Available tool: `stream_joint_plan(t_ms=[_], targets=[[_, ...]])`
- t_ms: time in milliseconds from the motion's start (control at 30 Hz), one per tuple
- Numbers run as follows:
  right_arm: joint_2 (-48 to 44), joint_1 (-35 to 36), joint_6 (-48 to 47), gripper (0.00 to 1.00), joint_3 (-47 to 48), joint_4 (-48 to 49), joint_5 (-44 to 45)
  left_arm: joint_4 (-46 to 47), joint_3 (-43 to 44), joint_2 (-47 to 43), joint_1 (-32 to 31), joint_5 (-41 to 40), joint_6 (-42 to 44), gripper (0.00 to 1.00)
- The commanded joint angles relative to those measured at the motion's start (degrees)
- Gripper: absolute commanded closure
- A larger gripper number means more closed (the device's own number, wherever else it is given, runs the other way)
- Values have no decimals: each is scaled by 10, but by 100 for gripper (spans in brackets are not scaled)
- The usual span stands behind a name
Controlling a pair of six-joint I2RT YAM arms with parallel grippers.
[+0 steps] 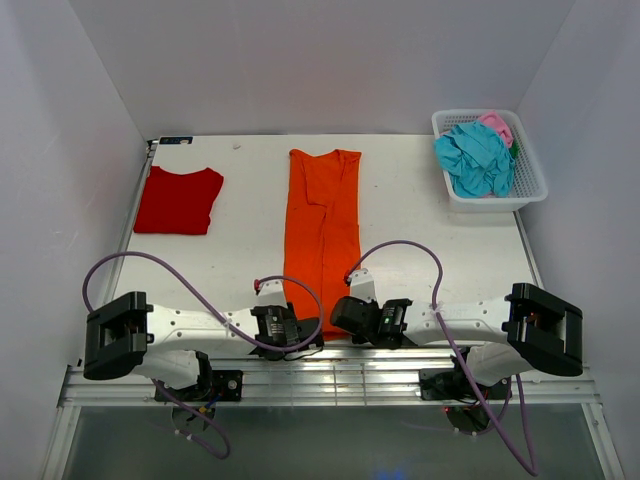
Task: Fold and stack the t-shirts
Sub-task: Grab the bottom of the folded rectangular tshirt with both arms
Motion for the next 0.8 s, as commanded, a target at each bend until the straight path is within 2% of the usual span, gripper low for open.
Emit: stream_joint_plan(t_ms=[0, 767], targets=[[19, 6, 6, 92, -9, -34, -17, 4, 40, -2, -4, -39, 17, 40], [35, 6, 3, 92, -7, -29, -23, 10, 35, -46, -12, -53, 21, 42]])
